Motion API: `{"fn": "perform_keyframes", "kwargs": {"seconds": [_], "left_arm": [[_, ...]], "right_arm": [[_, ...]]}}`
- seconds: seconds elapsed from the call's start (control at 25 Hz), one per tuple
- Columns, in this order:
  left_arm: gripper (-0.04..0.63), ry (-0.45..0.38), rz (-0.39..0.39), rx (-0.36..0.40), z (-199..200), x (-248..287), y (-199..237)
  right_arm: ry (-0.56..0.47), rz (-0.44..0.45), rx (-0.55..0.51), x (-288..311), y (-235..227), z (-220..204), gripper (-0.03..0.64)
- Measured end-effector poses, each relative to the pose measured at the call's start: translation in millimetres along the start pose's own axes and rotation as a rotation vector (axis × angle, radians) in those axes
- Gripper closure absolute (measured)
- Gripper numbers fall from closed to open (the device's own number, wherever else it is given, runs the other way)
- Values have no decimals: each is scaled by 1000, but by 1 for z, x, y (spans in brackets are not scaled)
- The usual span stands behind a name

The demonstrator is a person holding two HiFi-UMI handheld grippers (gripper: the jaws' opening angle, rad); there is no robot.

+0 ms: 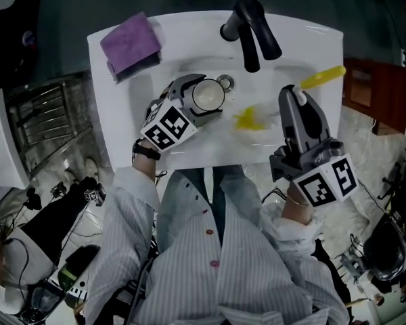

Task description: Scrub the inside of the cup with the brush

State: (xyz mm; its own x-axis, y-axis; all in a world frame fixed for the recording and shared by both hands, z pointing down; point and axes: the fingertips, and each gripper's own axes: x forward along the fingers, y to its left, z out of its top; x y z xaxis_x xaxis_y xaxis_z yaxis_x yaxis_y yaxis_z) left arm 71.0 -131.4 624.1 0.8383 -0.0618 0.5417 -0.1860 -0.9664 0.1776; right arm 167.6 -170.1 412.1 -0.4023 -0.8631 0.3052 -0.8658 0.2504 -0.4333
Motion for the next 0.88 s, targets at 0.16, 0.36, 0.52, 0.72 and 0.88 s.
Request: {"fn": "perform_keyframes", "kwargs": {"seconds": [0.16,0.36,0.52,0.72,0.88], "left_arm": [[193,-19,19,-14,13,-15,-4],[193,-69,41,-13,40,-38,-2],[193,-110,65,-53,51,-55,0],[193,-158,108,-61,87,-71,-7],[193,-168,132,-67,115,-81,-15]], "right_arm": [[-9,7,-12,-6,8,8,558],[-14,22,-35,-8,20,18,558],[-25,32,-57,-7,29,26,560],[-76,53,-83,-24,34,58,558],[-102,69,-95,-36,33,84,558]]}}
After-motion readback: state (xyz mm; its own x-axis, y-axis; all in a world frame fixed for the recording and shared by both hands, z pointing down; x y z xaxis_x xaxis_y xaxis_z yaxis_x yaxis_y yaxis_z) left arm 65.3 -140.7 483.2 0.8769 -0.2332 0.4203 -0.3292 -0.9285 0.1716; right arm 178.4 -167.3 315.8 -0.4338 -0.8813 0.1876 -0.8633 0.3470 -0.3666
